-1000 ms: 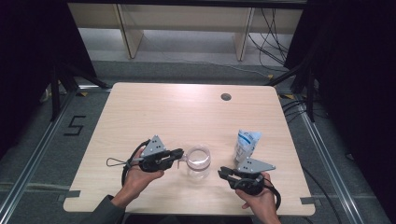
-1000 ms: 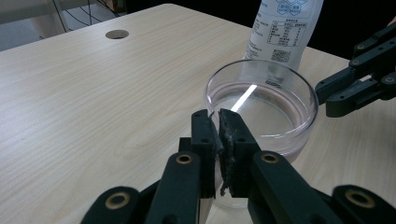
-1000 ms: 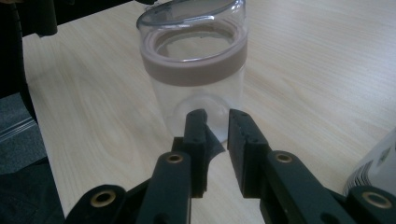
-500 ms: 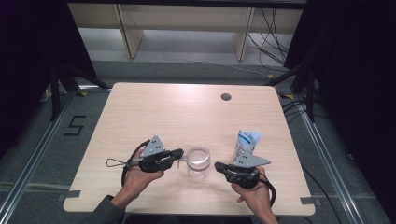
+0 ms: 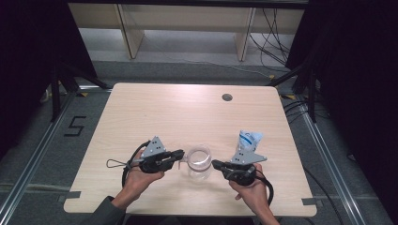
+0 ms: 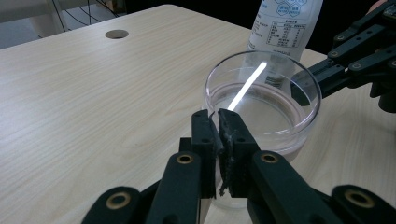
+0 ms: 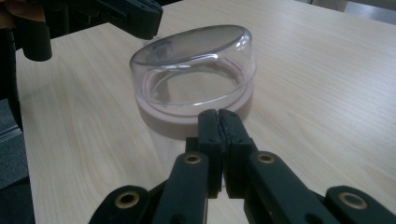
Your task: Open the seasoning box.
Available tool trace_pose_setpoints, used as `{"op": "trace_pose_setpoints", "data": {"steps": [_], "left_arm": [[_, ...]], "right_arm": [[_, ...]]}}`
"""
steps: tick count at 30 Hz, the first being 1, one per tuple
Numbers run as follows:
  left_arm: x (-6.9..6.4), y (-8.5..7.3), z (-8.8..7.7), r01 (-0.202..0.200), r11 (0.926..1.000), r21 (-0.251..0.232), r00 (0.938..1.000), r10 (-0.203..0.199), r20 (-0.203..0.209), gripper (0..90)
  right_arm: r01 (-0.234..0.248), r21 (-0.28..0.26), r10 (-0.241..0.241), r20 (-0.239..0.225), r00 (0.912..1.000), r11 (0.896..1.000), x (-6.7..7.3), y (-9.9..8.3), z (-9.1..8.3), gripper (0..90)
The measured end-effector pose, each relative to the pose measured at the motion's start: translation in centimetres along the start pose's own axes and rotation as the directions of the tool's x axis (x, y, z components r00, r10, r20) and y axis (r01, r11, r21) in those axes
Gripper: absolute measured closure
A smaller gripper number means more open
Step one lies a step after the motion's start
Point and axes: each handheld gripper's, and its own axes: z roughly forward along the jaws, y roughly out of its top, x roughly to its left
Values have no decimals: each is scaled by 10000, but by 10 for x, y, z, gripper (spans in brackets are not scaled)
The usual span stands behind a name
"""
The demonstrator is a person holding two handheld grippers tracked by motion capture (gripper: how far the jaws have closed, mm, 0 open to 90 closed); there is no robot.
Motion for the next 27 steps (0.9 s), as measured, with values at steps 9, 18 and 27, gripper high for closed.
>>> {"op": "trace_pose_setpoints", "data": {"steps": [9,18,27], "left_arm": [[1,-1,0,265,9996,-26,9996,-264,129,803],[6,-4,-15,511,9984,-220,9984,-506,246,655],[7,-31,-29,711,9969,327,9975,-710,-37,407]], "right_arm": [[174,65,-174,-96,9998,9998,0,5,0,892],[202,-117,-203,-31,9998,9997,1,10,-1,895],[340,-276,-345,-169,9993,9990,3,19,0,895]]}}
